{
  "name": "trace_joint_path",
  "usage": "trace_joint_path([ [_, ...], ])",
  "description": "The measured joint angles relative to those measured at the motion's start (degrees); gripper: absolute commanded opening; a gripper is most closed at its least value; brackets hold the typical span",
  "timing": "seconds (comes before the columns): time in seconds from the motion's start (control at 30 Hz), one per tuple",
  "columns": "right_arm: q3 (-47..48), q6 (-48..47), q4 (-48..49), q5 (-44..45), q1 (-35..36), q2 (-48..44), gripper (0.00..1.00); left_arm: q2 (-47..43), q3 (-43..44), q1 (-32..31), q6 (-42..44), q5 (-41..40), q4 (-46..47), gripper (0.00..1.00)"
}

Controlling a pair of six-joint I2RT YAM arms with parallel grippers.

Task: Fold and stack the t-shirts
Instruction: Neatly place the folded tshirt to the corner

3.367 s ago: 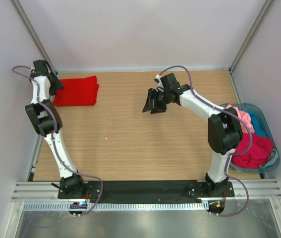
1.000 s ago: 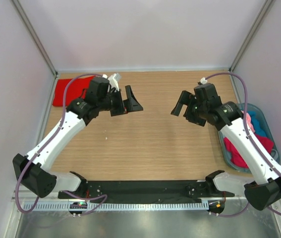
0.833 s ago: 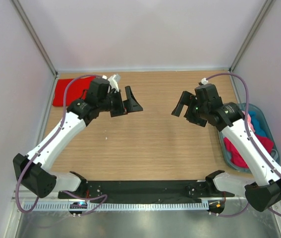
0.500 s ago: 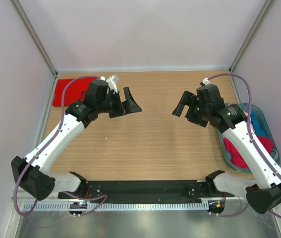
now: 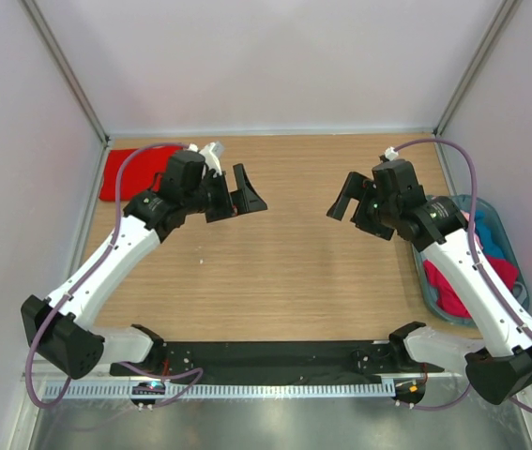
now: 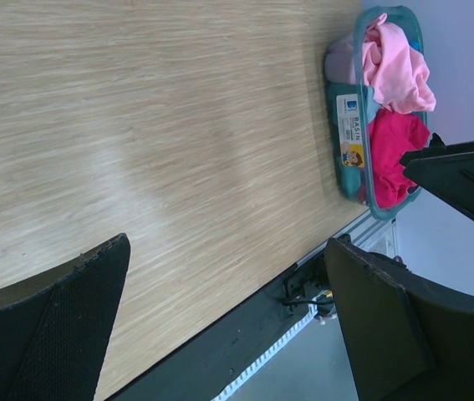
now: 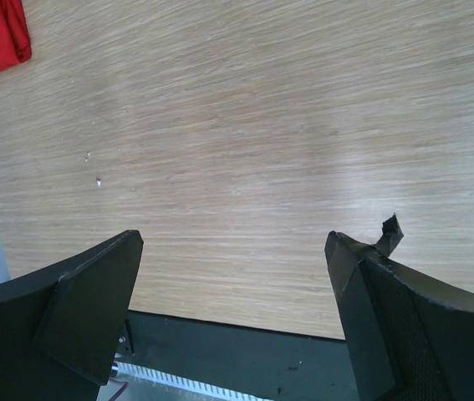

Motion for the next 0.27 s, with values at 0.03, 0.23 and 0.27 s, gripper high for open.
trace_joint_path([
  [0.03,0.0,0.0,0.0,0.1,0.0,0.0,1.0,0.0,0.0,0.0,0.0,0.0,0.0,1.0],
  [0.23,-0.1,0.0,0.2,0.1,0.0,-0.1,1.0,0.0,0.1,0.0,0.2,-0.5,0.0,1.0],
  [0.27,-0.3,0.0,0.5,0.1,0.0,-0.4,1.0,0.0,0.1,0.0,0.2,-0.6,0.0,1.0],
])
